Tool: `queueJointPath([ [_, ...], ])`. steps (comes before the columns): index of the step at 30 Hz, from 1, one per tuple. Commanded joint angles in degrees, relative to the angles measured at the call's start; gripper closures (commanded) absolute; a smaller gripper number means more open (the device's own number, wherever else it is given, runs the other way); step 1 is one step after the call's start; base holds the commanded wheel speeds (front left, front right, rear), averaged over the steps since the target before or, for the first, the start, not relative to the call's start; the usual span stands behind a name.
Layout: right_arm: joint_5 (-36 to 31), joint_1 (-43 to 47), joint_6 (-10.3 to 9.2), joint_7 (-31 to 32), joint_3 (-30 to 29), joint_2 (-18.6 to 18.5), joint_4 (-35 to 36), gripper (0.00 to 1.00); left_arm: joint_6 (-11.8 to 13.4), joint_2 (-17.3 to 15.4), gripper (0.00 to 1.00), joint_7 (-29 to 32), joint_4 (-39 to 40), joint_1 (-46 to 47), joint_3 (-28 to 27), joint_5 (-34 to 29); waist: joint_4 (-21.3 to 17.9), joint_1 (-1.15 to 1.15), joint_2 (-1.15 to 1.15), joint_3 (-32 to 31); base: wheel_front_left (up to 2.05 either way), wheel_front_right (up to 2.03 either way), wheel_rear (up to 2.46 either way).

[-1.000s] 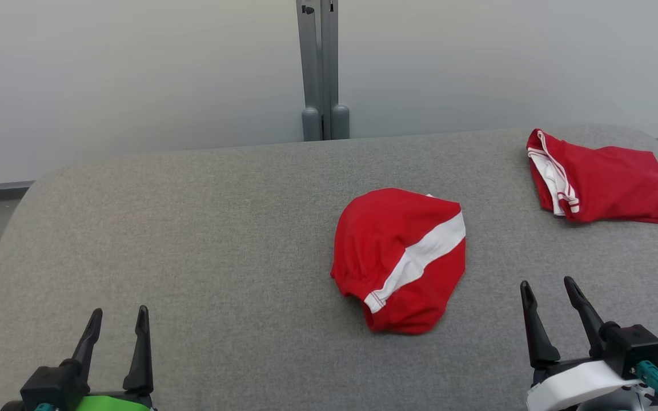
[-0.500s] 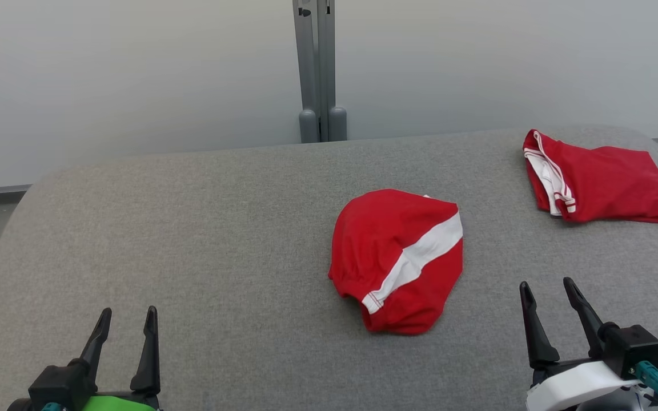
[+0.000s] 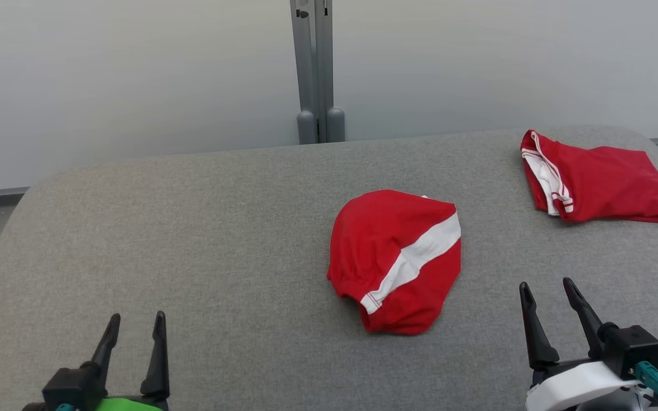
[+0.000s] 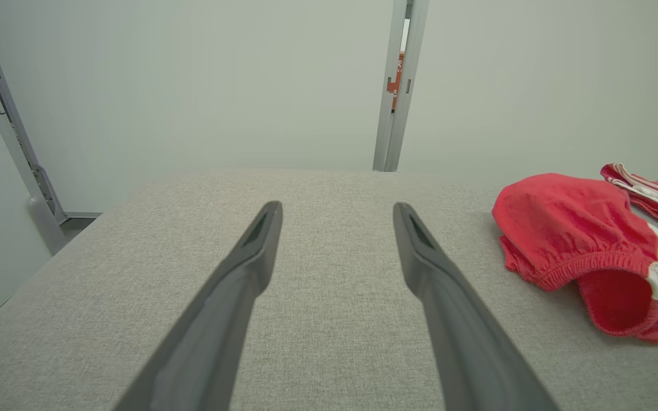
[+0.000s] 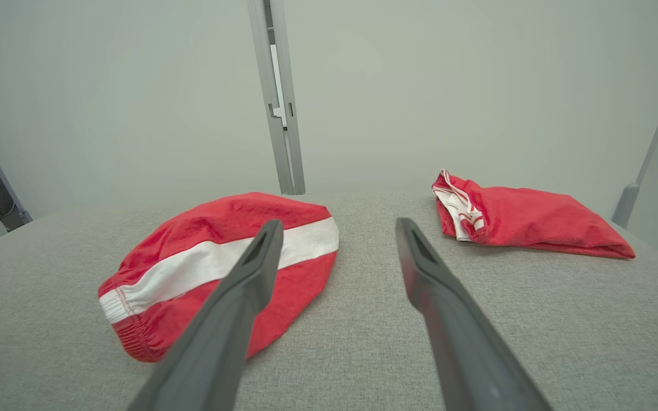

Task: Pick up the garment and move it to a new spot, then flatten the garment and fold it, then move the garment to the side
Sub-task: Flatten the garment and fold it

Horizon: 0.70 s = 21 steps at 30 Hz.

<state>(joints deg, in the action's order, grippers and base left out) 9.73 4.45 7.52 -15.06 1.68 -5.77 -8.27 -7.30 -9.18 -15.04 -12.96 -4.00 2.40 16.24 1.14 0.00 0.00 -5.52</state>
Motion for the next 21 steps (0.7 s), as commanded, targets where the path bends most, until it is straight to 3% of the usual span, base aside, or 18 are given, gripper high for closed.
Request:
queueJointPath([
  [1,0.04,0.40,-0.05,-0.15,0.09,-0.12,-0.08,0.00,-0.19,0.61,0.00,-0.16,-0.58,0.78,0.99,-0.94,-0.14,0.00,0.00,0.08,0.00,0.00,0.00],
  [10,0.04,-0.87,-0.05,-0.15,1.36,-0.20,-0.23,0.00,-0.23,2.58,0.00,-0.16,-5.97,5.28,14.32,0.73,-2.90,0.00,0.00,1.75,0.00,0.00,0.00],
  [21,-0.25,-2.70,-0.05,-0.15,2.50,0.06,-0.46,0.00,-0.25,4.27,0.00,-0.17,-14.40,11.77,27.40,6.93,-10.00,0.00,0.00,5.72,0.00,0.00,0.00],
])
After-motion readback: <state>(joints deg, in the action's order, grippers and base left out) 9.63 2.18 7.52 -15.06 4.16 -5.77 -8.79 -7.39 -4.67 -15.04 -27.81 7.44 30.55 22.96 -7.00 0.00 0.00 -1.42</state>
